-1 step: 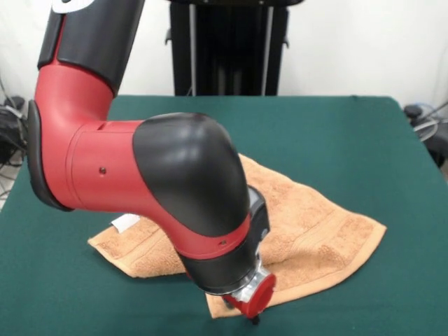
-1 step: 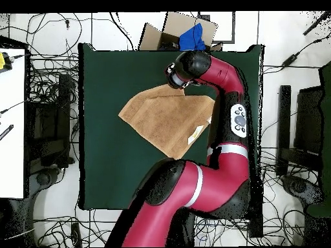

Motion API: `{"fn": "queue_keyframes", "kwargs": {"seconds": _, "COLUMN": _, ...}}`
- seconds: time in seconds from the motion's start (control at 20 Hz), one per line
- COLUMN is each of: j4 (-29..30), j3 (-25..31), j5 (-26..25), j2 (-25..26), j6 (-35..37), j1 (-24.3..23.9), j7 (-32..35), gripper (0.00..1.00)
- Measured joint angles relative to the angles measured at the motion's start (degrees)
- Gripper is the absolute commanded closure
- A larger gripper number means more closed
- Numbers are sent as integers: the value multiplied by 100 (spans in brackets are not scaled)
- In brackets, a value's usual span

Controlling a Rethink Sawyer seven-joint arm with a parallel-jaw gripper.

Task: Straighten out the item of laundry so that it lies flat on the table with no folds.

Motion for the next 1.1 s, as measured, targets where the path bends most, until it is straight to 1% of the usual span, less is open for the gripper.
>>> {"fn": "queue_keyframes", "kwargs": {"seconds": 0.75, "j4": -88, "j3": 3, "j5": 68, "j2": 61, "j6": 50, "j1": -37, "j7": 0, "gripper": 100}}
{"fn": "queue_keyframes", "kwargs": {"seconds": 0.95, "j4": -250, "j3": 4, "j5": 66, "j2": 127, "j6": 55, "j1": -14, "j7": 0, "gripper": 100}}
{"fn": "queue_keyframes", "kwargs": {"seconds": 1.1, "j4": -575, "j3": 46, "j5": 62, "j2": 262, "j6": 39, "j1": 9, "j7": -1, "gripper": 100}}
